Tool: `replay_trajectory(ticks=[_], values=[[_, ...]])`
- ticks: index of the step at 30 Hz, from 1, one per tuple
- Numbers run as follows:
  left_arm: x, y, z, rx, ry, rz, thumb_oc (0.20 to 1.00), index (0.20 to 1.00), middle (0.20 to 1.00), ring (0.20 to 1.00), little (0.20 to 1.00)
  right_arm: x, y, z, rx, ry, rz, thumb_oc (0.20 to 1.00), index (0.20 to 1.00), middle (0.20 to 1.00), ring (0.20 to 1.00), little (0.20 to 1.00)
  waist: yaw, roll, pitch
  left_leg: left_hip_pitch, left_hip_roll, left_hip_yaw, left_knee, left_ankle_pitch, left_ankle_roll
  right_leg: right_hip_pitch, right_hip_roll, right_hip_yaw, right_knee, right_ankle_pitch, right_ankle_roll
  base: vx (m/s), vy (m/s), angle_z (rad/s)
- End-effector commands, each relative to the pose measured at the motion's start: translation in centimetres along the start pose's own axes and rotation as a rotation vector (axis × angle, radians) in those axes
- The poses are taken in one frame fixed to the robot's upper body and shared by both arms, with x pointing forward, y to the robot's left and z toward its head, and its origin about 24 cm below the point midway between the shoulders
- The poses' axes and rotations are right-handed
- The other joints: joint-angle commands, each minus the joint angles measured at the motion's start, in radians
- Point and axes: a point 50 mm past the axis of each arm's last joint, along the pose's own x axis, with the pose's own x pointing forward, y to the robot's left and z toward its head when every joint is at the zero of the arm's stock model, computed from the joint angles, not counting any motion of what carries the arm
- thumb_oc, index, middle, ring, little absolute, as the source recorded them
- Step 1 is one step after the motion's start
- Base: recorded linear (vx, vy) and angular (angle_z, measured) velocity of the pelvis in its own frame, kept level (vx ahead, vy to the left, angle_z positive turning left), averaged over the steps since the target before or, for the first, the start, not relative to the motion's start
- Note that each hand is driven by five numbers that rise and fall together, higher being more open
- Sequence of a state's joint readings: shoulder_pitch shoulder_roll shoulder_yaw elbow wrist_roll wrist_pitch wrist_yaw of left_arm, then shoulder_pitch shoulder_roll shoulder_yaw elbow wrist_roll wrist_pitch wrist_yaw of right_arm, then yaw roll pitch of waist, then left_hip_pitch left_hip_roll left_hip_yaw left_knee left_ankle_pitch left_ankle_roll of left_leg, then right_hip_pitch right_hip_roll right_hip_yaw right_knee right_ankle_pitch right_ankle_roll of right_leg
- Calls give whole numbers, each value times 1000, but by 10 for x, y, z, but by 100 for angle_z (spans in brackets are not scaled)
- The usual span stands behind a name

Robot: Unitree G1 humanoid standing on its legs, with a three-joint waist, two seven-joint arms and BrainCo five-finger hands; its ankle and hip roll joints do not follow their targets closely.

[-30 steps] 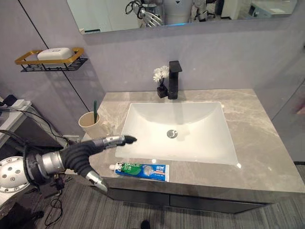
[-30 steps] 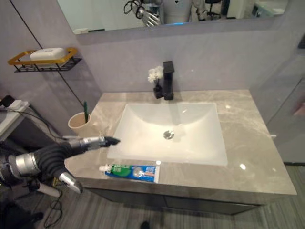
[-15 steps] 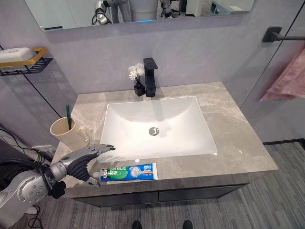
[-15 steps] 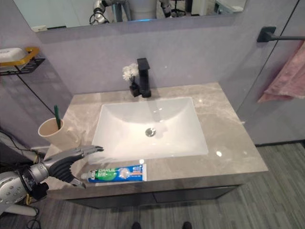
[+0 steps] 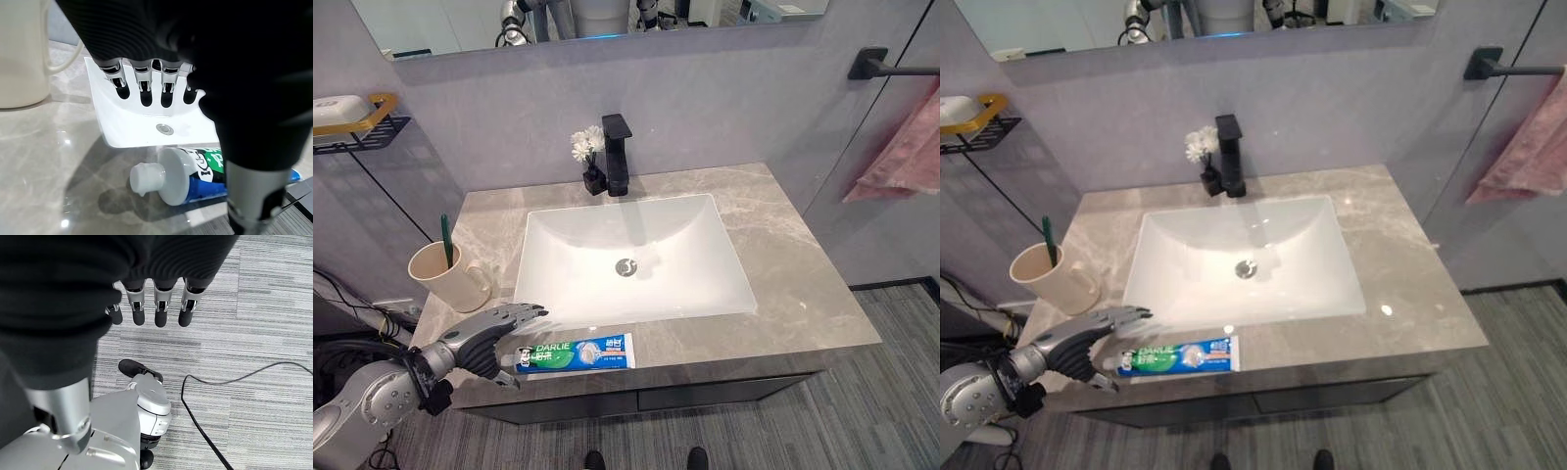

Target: Put brush and paste in cup on sink, flatten towel.

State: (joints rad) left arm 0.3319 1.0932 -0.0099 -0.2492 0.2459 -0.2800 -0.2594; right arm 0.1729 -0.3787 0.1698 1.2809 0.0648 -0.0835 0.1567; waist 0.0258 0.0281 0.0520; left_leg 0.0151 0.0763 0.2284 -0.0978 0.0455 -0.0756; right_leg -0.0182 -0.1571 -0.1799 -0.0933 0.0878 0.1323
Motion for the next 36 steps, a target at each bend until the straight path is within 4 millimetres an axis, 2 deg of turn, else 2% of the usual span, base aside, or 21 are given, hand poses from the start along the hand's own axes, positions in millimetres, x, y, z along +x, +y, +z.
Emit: replay_trajectory(ticks=[1, 14, 27, 36], values=[[1, 21, 5, 57, -25, 87, 1000, 1000, 1000, 1000, 1000, 4, 6, 13, -1, -11, 12, 1000, 1000, 1000, 1000, 1000, -12, -52, 13, 31, 45, -7, 11, -22, -35, -18, -109, 6, 6, 147, 98, 0, 0, 0], [2, 0, -4, 51, 25, 84, 1000, 1000, 1000, 1000, 1000, 4, 0, 24, -16, -53, -19, 1000, 1000, 1000, 1000, 1000, 1, -57, 26, 27, 71, -21, 11, -8, -51, -2, -89, -20, 6, 114, 84, 2, -11, 1], [4, -11, -8, 18, 44, 82, 1000, 1000, 1000, 1000, 1000, 4, 0, 28, -19, -71, -24, 1000, 1000, 1000, 1000, 1000, 0, -56, 29, 26, 85, -26, 11, -1, -61, 4, -77, -30, 6, 104, 78, 6, -15, 4], [7, -23, -10, -114, 59, 104, 1000, 1000, 1000, 1000, 1000, 5, 2, 25, -15, -59, -24, 1000, 1000, 1000, 1000, 1000, -5, -52, 22, 32, 89, -19, 11, -3, -62, 2, -73, -21, 6, 100, 74, 0, 0, 0]])
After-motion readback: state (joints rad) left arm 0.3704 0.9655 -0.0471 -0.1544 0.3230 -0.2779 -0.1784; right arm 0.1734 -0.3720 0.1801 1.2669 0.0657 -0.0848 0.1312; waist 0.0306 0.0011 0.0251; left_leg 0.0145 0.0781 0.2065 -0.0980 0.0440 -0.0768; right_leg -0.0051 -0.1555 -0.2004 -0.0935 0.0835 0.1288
